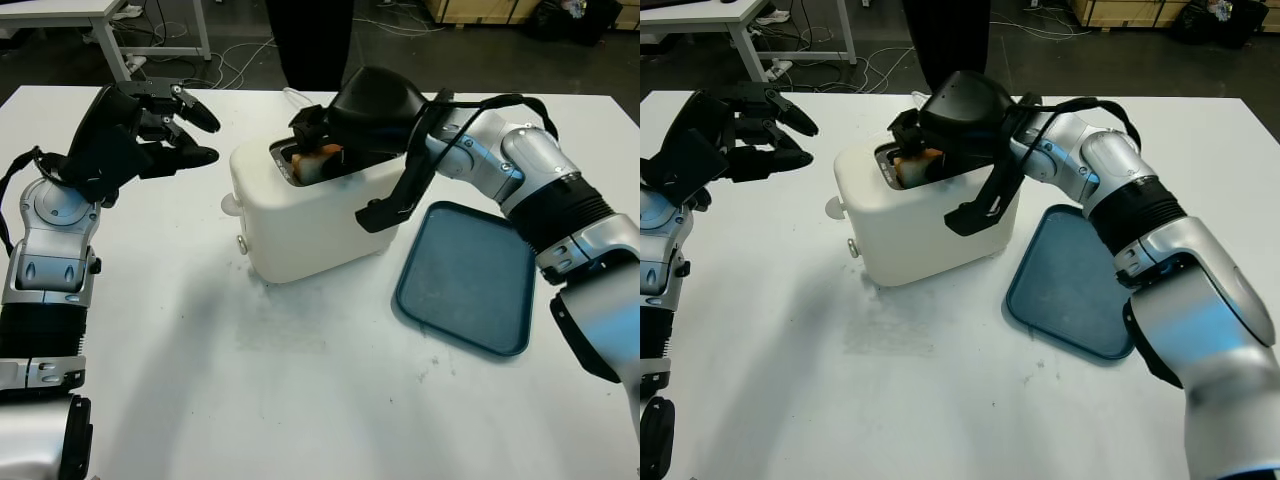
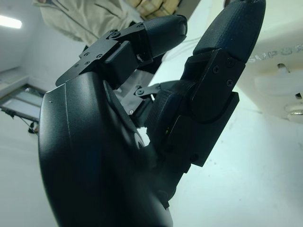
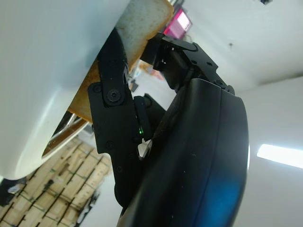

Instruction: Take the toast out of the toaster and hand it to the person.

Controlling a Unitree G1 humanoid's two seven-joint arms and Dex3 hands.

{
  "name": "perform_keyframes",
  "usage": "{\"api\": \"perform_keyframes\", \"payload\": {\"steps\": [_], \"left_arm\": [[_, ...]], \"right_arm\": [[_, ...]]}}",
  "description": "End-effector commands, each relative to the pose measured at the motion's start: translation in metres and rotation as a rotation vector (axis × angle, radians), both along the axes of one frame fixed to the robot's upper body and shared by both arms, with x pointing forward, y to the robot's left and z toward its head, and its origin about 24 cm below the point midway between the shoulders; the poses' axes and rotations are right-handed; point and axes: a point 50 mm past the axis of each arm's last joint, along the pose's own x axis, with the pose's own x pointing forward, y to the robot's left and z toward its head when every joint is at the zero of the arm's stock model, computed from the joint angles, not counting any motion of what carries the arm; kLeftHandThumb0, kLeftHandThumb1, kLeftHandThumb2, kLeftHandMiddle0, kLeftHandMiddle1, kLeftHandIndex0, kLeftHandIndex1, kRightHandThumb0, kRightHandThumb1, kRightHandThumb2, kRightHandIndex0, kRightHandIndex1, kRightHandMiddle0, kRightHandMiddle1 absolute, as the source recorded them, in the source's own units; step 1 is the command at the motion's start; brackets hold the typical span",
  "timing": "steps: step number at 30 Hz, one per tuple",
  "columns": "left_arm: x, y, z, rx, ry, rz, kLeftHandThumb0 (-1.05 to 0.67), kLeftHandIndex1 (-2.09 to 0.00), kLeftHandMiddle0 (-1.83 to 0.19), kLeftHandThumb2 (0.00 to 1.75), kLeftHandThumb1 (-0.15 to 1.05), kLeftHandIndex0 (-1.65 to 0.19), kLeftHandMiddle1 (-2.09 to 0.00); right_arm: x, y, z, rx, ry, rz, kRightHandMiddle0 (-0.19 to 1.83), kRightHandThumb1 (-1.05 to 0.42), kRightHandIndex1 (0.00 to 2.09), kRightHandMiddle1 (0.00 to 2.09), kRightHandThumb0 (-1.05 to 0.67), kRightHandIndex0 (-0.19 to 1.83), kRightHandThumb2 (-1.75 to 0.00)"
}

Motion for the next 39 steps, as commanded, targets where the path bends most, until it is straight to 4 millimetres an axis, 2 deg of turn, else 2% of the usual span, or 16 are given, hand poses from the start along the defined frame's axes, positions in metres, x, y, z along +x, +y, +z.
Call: {"api": "perform_keyframes", "payload": {"steps": [1, 5, 12, 18, 21, 24, 31, 39], "left_arm": [[-0.001, -0.001, 0.001, 0.006, -0.010, 0.005, -1.05, -0.93, -0.86, 0.00, 0.79, -0.80, -1.03], [-0.001, -0.001, 0.001, -0.001, -0.005, 0.003, -1.05, -0.93, -0.86, 0.00, 0.79, -0.80, -1.03], [0.000, 0.000, 0.001, -0.009, -0.006, 0.001, -1.05, -0.93, -0.87, 0.00, 0.78, -0.80, -1.03], [0.000, 0.000, 0.001, 0.003, -0.013, 0.005, -1.05, -0.93, -0.87, 0.01, 0.79, -0.80, -1.03], [0.000, 0.001, 0.001, 0.001, -0.012, 0.005, -1.05, -0.93, -0.87, 0.01, 0.79, -0.80, -1.03], [0.000, 0.001, 0.001, 0.001, -0.007, 0.010, -1.05, -0.93, -0.87, 0.00, 0.79, -0.80, -1.03], [0.000, 0.001, -0.001, -0.008, 0.000, 0.003, -1.05, -0.93, -0.88, 0.00, 0.79, -0.81, -1.02], [0.000, 0.002, -0.001, -0.005, -0.002, 0.002, -1.05, -0.93, -0.89, 0.00, 0.79, -0.82, -1.02]], "right_arm": [[0.001, -0.013, -0.010, -0.075, 0.068, -0.036, 0.82, -0.92, 1.75, 1.75, -0.46, 1.08, -0.30], [0.001, -0.013, 0.014, -0.034, 0.053, -0.048, 0.80, -0.92, 1.75, 1.75, -0.47, 1.05, -0.34], [0.002, -0.021, 0.065, 0.230, -0.004, -0.043, 0.78, -0.92, 1.75, 1.75, -0.47, 1.06, -0.33], [0.011, -0.042, 0.098, 0.485, 0.101, -0.091, 0.72, -0.92, 1.75, 1.75, -0.48, 0.99, -0.41], [0.016, -0.054, 0.106, 0.599, 0.125, -0.116, 0.77, -0.92, 1.75, 1.75, -0.49, 1.04, -0.43], [0.023, -0.070, 0.108, 0.683, 0.129, -0.191, 0.83, -0.92, 1.75, 1.75, -0.54, 1.08, -0.45], [0.037, -0.109, 0.093, 0.906, 0.125, -0.410, 0.77, -0.92, 1.75, 1.75, -0.44, 1.01, -0.37], [0.045, -0.143, 0.049, 1.116, 0.146, -0.670, 0.62, -0.92, 1.75, 1.75, -0.34, 0.89, -0.40]]}}
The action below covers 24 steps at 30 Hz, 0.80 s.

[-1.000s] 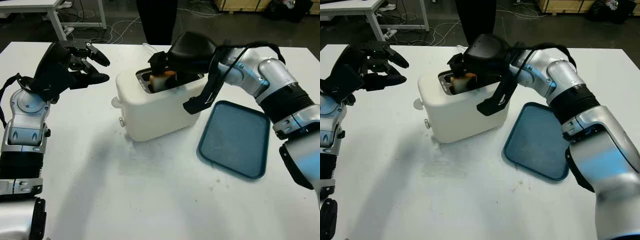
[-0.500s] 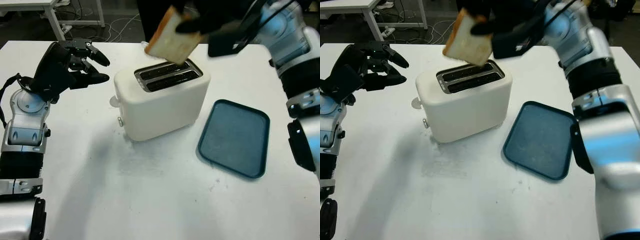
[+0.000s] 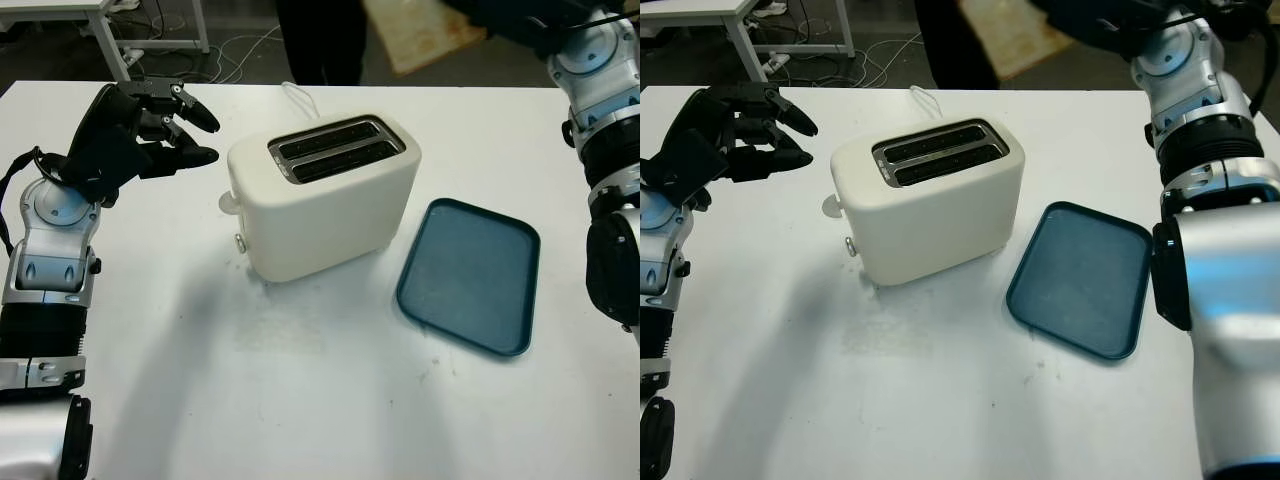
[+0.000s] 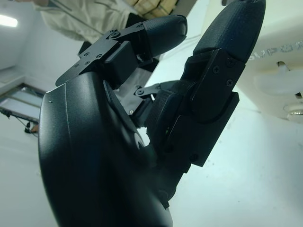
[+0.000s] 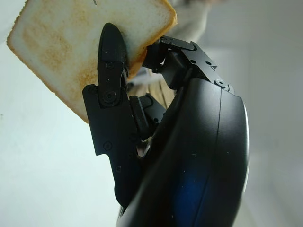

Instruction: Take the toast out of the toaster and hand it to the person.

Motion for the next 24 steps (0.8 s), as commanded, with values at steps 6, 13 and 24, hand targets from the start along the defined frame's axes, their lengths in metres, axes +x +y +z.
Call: {"api": "perform_keyframes", "payload": {"steps": [6, 13, 24], "left_arm": [[0.001, 0.001, -0.001, -0.012, 0.001, -0.004, -1.05, -0.92, -0.90, 0.00, 0.78, -0.83, -1.01], [0.001, 0.001, -0.002, -0.013, 0.002, -0.004, -1.05, -0.91, -0.91, 0.00, 0.79, -0.84, -1.00], [0.000, 0.002, -0.002, -0.016, 0.007, -0.003, -1.05, -0.89, -0.92, 0.00, 0.78, -0.84, -0.99]], "right_arm": [[0.002, -0.017, -0.040, 0.123, 0.090, -0.162, 0.63, -0.92, 1.75, 1.75, -0.28, 0.88, -0.33], [0.004, -0.013, -0.063, 0.153, 0.139, -0.234, 0.86, -0.92, 1.49, 0.72, -0.23, 0.56, -0.30], [0.003, -0.005, -0.097, 0.252, 0.245, -0.260, 0.72, -0.92, 1.68, 0.80, -0.15, 0.48, -0.30]]}}
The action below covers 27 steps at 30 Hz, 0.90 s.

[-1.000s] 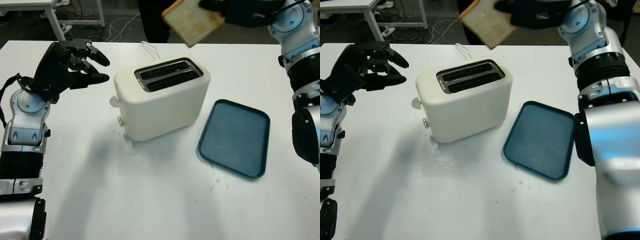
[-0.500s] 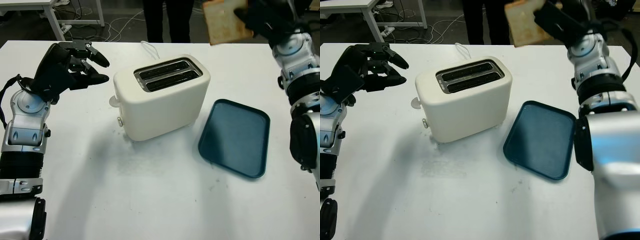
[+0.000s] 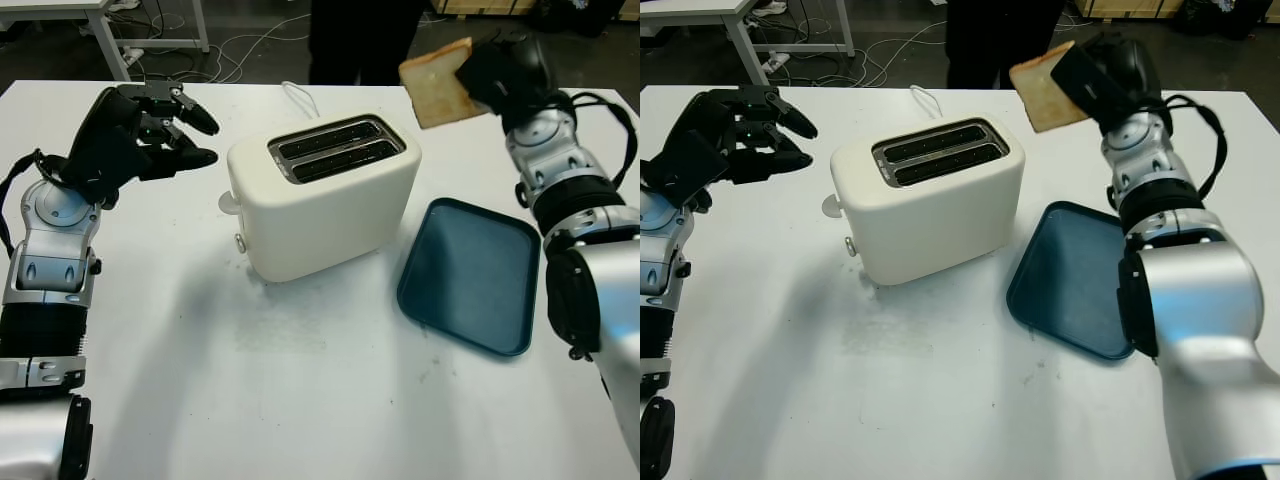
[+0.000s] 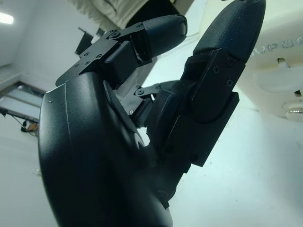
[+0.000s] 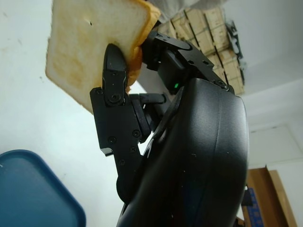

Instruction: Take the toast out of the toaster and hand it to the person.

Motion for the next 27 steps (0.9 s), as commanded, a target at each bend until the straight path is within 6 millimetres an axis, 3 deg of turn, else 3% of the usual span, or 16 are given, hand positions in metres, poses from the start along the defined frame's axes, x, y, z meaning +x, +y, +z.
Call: {"api": "perform_keyframes", "payload": {"steps": [1, 4, 5, 13, 18, 27], "left_arm": [[-0.001, 0.001, 0.001, -0.011, -0.007, -0.004, -1.05, -0.89, -0.92, 0.00, 0.78, -0.85, -0.98], [-0.001, 0.000, 0.001, -0.010, -0.006, -0.005, -1.05, -0.89, -0.92, 0.00, 0.78, -0.84, -0.98], [0.000, 0.000, 0.001, -0.015, -0.005, -0.002, -1.05, -0.89, -0.92, 0.00, 0.78, -0.84, -0.98], [0.000, 0.001, 0.001, -0.016, -0.004, -0.002, -1.05, -0.88, -0.92, 0.00, 0.78, -0.85, -0.98], [0.000, 0.000, 0.002, -0.010, -0.009, -0.002, -1.05, -0.89, -0.91, 0.00, 0.78, -0.85, -0.99], [0.000, 0.000, 0.002, -0.016, -0.006, -0.003, -1.05, -0.88, -0.90, 0.00, 0.78, -0.85, -1.00]], "right_arm": [[-0.001, 0.000, -0.011, 0.043, 0.041, -0.022, 0.63, -0.92, 1.71, 1.04, -0.16, 0.49, -0.30], [-0.001, 0.002, -0.015, 0.051, 0.055, -0.020, 0.50, -0.92, 1.74, 1.54, -0.14, 0.64, -0.29], [-0.001, 0.003, -0.016, 0.053, 0.057, -0.018, 0.49, -0.92, 1.74, 1.60, -0.14, 0.66, -0.29], [-0.002, 0.000, -0.021, 0.092, 0.074, -0.023, 0.43, -0.92, 1.75, 1.68, -0.16, 0.65, -0.30], [-0.002, -0.002, -0.019, 0.088, 0.067, -0.030, 0.38, -0.92, 1.75, 1.59, -0.17, 0.60, -0.30], [-0.001, 0.000, -0.013, 0.066, 0.057, -0.022, 0.39, -0.92, 1.75, 1.66, -0.17, 0.66, -0.32]]}}
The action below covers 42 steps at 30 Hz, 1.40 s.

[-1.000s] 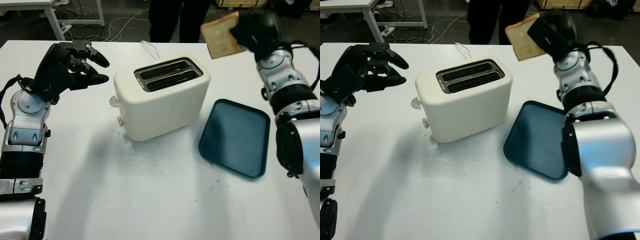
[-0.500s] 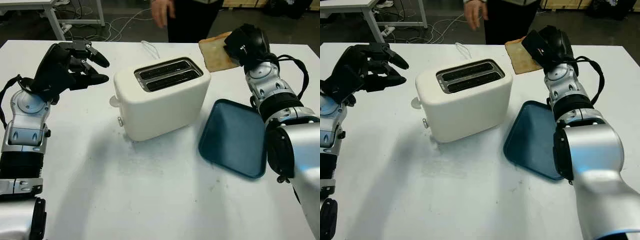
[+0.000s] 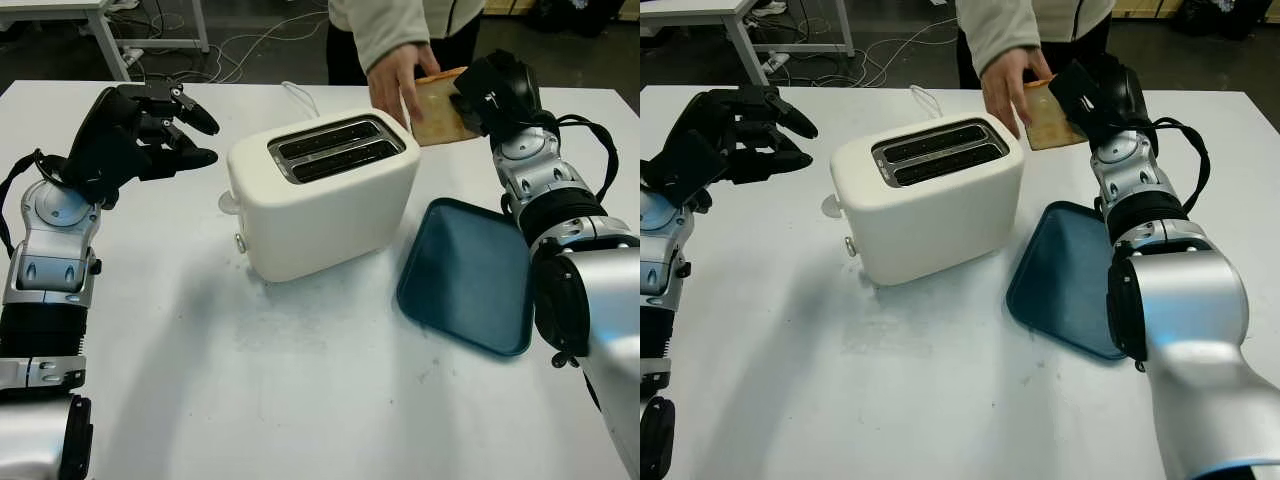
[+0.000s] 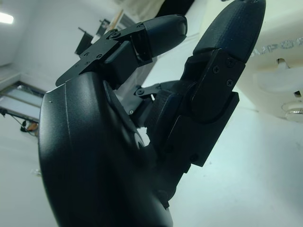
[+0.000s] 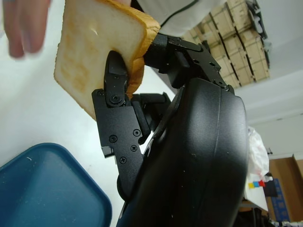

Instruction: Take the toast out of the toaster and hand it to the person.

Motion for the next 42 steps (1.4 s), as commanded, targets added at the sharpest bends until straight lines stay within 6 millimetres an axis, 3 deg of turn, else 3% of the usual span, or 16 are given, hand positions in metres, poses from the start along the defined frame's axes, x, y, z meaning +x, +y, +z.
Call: {"api": "perform_keyframes", "payload": {"steps": [1, 8, 13, 15, 17, 19, 31, 33, 34, 35, 36, 38, 39, 42], "left_arm": [[0.0000, -0.0001, 0.0025, -0.011, -0.007, 0.001, -1.05, -0.88, -0.90, 0.00, 0.78, -0.85, -1.00], [-0.0007, 0.0002, 0.0019, -0.014, -0.011, 0.001, -1.05, -0.89, -0.90, 0.00, 0.78, -0.84, -1.01], [-0.0005, 0.0015, 0.0011, -0.014, -0.009, -0.005, -1.05, -0.90, -0.90, 0.00, 0.78, -0.84, -1.01], [-0.0004, 0.0019, 0.0008, -0.017, -0.007, -0.006, -1.05, -0.90, -0.90, 0.00, 0.78, -0.84, -1.00], [-0.0007, 0.0019, 0.0009, -0.012, -0.006, -0.001, -1.05, -0.89, -0.90, 0.00, 0.78, -0.84, -1.00], [-0.0008, 0.0019, 0.0008, -0.013, -0.006, -0.003, -1.05, -0.89, -0.90, 0.00, 0.78, -0.84, -0.99], [-0.0001, 0.0013, -0.0009, -0.037, 0.003, -0.004, -1.05, -0.88, -0.92, 0.00, 0.77, -0.86, -0.98], [-0.0003, 0.0015, -0.0013, -0.038, 0.004, -0.001, -1.05, -0.88, -0.92, 0.00, 0.77, -0.86, -0.98], [-0.0005, 0.0016, -0.0014, -0.032, 0.001, 0.002, -1.05, -0.88, -0.92, 0.00, 0.77, -0.86, -0.98], [-0.0005, 0.0018, -0.0015, -0.029, 0.000, 0.005, -1.05, -0.88, -0.91, 0.00, 0.77, -0.85, -0.99], [-0.0007, 0.0021, -0.0016, -0.028, -0.001, 0.006, -1.05, -0.89, -0.91, 0.00, 0.77, -0.85, -1.00], [-0.0007, 0.0024, -0.0017, -0.031, -0.001, 0.005, -1.05, -0.90, -0.90, 0.00, 0.77, -0.84, -1.00], [-0.0007, 0.0023, -0.0016, -0.031, -0.002, 0.005, -1.05, -0.90, -0.90, 0.00, 0.77, -0.84, -1.00], [-0.0012, 0.0022, -0.0011, -0.026, -0.001, 0.008, -1.05, -0.90, -0.90, 0.00, 0.78, -0.84, -1.00]], "right_arm": [[0.0004, -0.0008, 0.0023, 0.003, 0.003, -0.005, 0.39, -0.92, 1.75, 1.66, -0.17, 0.66, -0.32], [0.0008, 0.0007, 0.0034, 0.003, -0.002, -0.003, 0.39, -0.92, 1.75, 1.63, -0.16, 0.64, -0.29], [0.0009, 0.0013, 0.0039, 0.031, -0.010, -0.004, 0.52, -0.92, 1.75, 0.98, -0.17, 0.62, -0.28], [0.0009, 0.0013, 0.0037, 0.020, -0.009, -0.003, 0.54, -0.92, 1.75, 1.15, -0.16, 0.60, -0.29], [0.0009, 0.0013, 0.0035, 0.011, -0.007, -0.004, 0.48, -0.92, 1.75, 1.49, -0.16, 0.63, -0.29], [0.0008, 0.0012, 0.0033, 0.025, -0.007, -0.002, 0.41, -0.92, 1.75, 1.66, -0.16, 0.65, -0.30], [0.0005, 0.0037, 0.0006, 0.061, 0.002, 0.103, 0.48, -0.92, 1.75, 1.74, -0.19, 0.68, -0.35], [0.0001, 0.0029, -0.0001, 0.036, 0.013, 0.123, 0.63, -0.92, 1.65, 1.39, -0.35, 0.68, -0.26], [0.0001, 0.0027, -0.0005, 0.034, 0.028, 0.141, 0.69, -0.92, 1.32, 0.99, -0.52, 0.71, -0.20], [0.0001, 0.0026, -0.0008, 0.022, 0.046, 0.159, 0.67, -0.92, 0.74, 0.48, -0.69, 0.66, -0.17], [0.0004, 0.0038, -0.0005, -0.004, 0.069, 0.186, 0.59, -0.92, 0.43, 0.25, -0.80, 0.61, -0.18], [0.0007, 0.0055, 0.0002, -0.072, 0.104, 0.223, 0.39, -0.92, 0.12, 0.07, -0.94, 0.49, -0.24], [0.0006, 0.0060, 0.0005, -0.093, 0.111, 0.238, 0.26, -0.92, 0.05, 0.03, -0.97, 0.31, -0.31], [-0.0004, 0.0052, 0.0006, -0.080, 0.091, 0.260, 0.18, -0.92, 0.01, 0.01, -0.93, 0.16, -0.42]]}}
